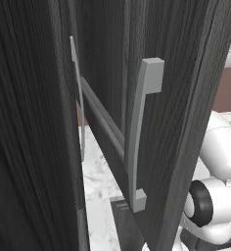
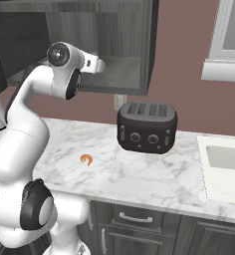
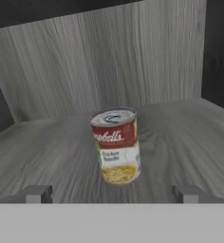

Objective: Restock the canned food cabinet by taking the new fresh canned food from the counter and placing it in the cabinet. Then, take the old canned food from the cabinet and place it on the counter.

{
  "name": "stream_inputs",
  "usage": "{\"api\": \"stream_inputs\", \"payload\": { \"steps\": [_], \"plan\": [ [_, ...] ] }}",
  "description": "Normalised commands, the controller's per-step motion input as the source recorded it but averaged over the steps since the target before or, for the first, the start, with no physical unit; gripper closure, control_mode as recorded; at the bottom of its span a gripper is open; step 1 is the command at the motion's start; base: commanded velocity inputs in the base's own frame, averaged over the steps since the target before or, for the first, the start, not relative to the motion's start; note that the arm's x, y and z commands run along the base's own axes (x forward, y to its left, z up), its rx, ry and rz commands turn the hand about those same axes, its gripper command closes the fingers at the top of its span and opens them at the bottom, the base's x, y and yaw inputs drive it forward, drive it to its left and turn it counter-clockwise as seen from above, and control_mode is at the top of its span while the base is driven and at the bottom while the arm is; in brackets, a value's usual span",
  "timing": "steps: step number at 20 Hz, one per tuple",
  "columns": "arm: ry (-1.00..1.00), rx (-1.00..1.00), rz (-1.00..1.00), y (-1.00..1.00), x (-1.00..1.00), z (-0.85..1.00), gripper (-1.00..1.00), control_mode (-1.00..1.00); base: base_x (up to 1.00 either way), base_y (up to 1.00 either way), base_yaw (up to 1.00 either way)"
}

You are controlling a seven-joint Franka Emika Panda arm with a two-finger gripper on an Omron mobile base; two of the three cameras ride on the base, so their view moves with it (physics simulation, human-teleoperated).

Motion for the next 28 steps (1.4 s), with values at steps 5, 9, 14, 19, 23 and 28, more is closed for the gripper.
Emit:
{"api": "stream_inputs", "payload": {
  "steps": [5,9,14,19,23,28],
  "plan": [
    [0.00,0.00,0.00,0.04,0.29,0.00,-1.00,-1.00,0.00,0.00,0.00],
    [0.00,-0.01,0.00,0.04,0.18,-0.02,-1.00,-1.00,0.00,0.00,0.00],
    [0.00,0.00,0.00,0.00,0.15,-0.07,-1.00,-1.00,0.00,0.00,0.00],
    [0.00,0.00,0.00,0.00,0.22,-0.10,-1.00,-1.00,0.00,0.00,0.00],
    [0.00,0.00,0.00,0.00,0.23,-0.04,-1.00,-1.00,0.00,0.00,0.00],
    [0.00,0.00,0.00,0.00,0.18,-0.01,-1.00,-1.00,0.00,0.00,0.00]
  ]
}}
